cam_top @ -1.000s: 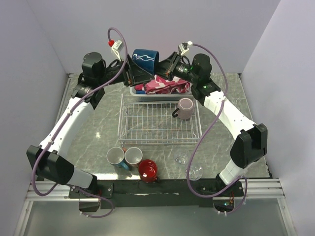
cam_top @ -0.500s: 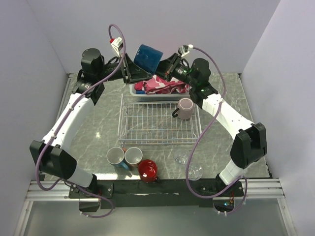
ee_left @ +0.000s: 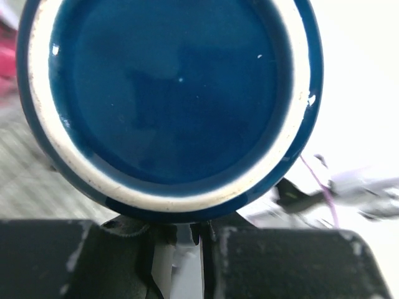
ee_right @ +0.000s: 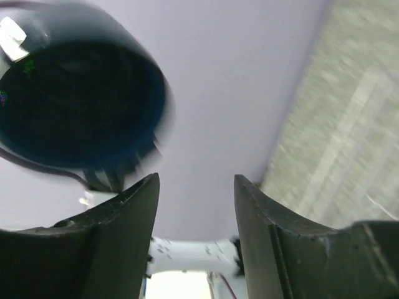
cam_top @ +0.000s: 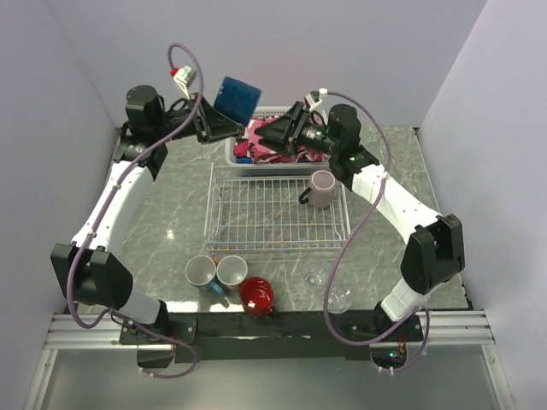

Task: Load the cups into the dish rack

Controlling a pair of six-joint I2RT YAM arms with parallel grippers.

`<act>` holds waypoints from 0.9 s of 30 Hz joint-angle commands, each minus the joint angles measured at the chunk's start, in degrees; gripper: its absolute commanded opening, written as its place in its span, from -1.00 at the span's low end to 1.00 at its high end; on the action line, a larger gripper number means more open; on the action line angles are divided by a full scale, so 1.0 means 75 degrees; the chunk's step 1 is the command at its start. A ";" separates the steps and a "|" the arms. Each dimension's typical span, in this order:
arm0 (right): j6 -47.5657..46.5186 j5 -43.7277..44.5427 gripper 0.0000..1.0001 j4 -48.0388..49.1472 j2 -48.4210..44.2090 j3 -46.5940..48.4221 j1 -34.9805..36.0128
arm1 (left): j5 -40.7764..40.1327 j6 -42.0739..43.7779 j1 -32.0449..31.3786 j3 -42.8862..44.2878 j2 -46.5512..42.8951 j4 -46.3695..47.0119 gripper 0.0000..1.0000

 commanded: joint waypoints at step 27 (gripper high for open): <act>-0.1944 -0.0797 0.38 -0.4312 -0.5507 -0.1587 -0.3240 | -0.5168 0.8441 -0.2745 0.1424 0.2495 -0.5146 -0.98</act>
